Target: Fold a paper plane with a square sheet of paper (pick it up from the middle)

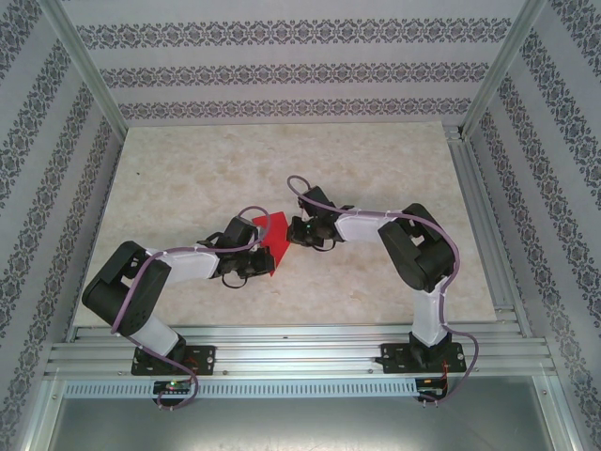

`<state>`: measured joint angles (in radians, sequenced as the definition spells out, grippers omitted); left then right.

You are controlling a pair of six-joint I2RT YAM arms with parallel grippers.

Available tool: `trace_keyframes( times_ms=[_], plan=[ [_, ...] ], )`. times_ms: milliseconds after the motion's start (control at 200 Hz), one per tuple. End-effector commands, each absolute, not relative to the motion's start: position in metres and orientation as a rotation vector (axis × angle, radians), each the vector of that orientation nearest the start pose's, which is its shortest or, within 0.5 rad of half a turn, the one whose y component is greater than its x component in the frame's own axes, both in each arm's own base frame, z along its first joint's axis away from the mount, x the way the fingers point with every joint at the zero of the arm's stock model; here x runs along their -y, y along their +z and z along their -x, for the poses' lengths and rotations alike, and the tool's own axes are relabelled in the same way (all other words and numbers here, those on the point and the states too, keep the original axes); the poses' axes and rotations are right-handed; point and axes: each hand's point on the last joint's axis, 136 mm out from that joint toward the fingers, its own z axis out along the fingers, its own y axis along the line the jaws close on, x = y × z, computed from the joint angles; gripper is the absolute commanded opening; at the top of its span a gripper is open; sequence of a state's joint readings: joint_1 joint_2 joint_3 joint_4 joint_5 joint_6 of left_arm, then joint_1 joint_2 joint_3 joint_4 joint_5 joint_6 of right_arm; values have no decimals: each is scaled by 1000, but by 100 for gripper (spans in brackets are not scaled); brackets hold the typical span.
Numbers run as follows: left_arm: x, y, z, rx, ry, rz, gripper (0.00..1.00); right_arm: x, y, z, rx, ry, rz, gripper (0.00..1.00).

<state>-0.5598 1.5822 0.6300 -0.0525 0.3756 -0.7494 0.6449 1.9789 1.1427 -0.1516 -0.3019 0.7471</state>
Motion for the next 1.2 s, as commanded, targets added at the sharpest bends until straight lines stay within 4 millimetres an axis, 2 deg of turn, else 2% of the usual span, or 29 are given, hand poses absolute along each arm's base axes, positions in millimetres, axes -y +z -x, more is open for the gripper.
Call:
trace_keyframes(
  times_ms=[0,110,200,425,699,909,1064,1194],
  plan=[
    [198,-25,-220,-2950,-662,148,4,-303,29,-360,-2695,745,-29,11],
    [199,-21,-220,-2940,-669,135,4,-307,55,-355,-2628,777,12,12],
    [200,-15,-222,-2921,-679,123,4,-316,63,-339,-2620,798,76,12],
    [202,-4,-226,-2885,-702,98,4,-347,43,-298,-2693,887,176,12],
    [197,-5,-225,-2887,-665,112,4,-379,24,-283,-2743,1022,213,8],
    [196,-8,-222,-2901,-661,115,4,-375,3,-282,-2811,949,204,7],
    [193,-13,-217,-2932,-639,107,4,-355,-10,-294,-2845,809,167,6],
    [189,-20,-210,-2972,-609,94,4,-339,-13,-307,-2842,761,133,6]
  ],
)
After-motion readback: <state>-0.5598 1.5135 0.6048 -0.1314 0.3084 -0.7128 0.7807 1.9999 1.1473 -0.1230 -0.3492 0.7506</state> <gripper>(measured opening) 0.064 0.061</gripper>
